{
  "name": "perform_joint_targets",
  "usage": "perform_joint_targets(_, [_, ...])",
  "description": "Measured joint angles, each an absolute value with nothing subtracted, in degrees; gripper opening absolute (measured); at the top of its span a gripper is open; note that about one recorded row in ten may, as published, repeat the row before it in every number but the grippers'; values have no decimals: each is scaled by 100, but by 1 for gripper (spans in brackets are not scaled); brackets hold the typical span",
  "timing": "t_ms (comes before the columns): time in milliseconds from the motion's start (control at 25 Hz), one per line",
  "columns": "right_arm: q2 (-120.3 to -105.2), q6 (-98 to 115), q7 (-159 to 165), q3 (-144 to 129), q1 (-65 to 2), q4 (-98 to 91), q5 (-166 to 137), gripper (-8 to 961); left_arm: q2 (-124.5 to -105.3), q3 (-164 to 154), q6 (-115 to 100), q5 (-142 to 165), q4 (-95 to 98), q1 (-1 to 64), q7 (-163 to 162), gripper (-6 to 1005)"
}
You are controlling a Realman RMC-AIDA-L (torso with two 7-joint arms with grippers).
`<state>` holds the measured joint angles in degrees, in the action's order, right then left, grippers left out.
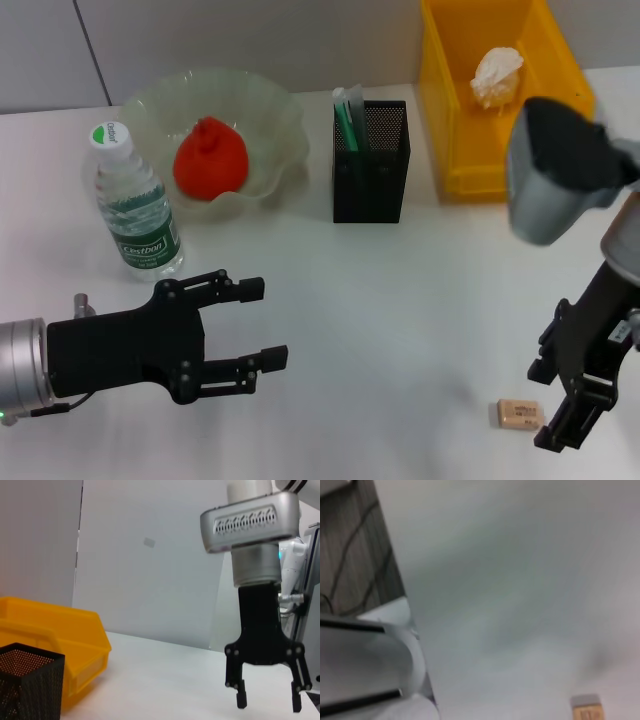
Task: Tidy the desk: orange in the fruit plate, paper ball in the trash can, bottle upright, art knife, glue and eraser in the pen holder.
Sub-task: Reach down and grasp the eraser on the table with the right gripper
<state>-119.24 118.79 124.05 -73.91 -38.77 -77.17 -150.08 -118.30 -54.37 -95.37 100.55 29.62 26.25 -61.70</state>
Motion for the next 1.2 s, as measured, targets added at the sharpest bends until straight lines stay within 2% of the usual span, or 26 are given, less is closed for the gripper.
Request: perform_joint_targets(1200, [-11952, 10701, 13060, -9059, -3945, -7161, -15248, 748, -11822, -5317, -9589, 10055, 2971, 2592, -6229, 798])
